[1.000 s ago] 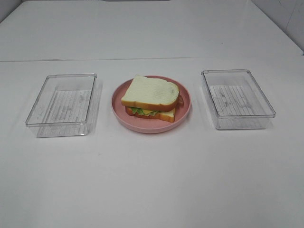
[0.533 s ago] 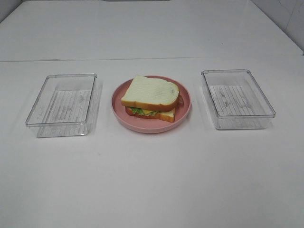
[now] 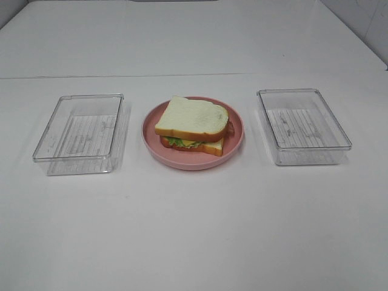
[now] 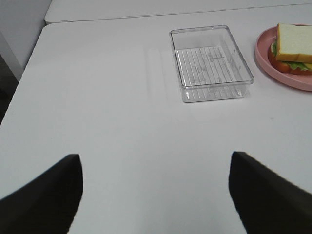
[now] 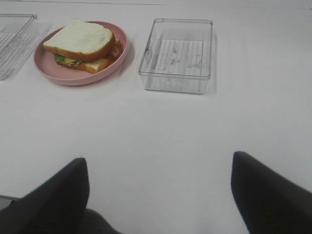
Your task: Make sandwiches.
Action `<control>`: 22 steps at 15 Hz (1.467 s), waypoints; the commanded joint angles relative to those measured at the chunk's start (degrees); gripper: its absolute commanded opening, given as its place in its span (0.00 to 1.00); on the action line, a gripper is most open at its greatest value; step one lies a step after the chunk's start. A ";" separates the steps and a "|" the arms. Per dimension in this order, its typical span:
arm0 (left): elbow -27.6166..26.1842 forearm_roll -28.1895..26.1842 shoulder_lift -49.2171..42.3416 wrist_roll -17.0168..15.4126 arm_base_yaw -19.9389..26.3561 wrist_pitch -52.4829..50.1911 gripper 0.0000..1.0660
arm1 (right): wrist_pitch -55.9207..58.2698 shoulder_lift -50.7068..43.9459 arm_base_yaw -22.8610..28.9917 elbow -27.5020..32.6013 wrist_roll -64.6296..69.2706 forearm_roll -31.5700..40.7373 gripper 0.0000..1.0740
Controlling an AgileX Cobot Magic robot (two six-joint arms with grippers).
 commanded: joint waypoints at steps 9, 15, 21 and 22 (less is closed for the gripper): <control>0.11 -0.69 -1.32 0.06 0.11 -0.52 0.73 | -0.57 -0.92 -0.40 0.23 -0.46 0.52 0.71; 0.11 -1.95 -1.32 0.06 0.11 -0.52 0.73 | -0.57 -0.92 -0.40 0.23 -0.46 0.52 0.71; 0.11 -1.95 -1.32 0.06 0.11 -0.52 0.73 | -0.57 -0.92 -0.40 0.23 -0.46 0.52 0.71; 0.11 -1.95 -1.32 0.06 0.11 -0.52 0.73 | -0.57 -0.92 -0.40 0.23 -0.46 0.52 0.71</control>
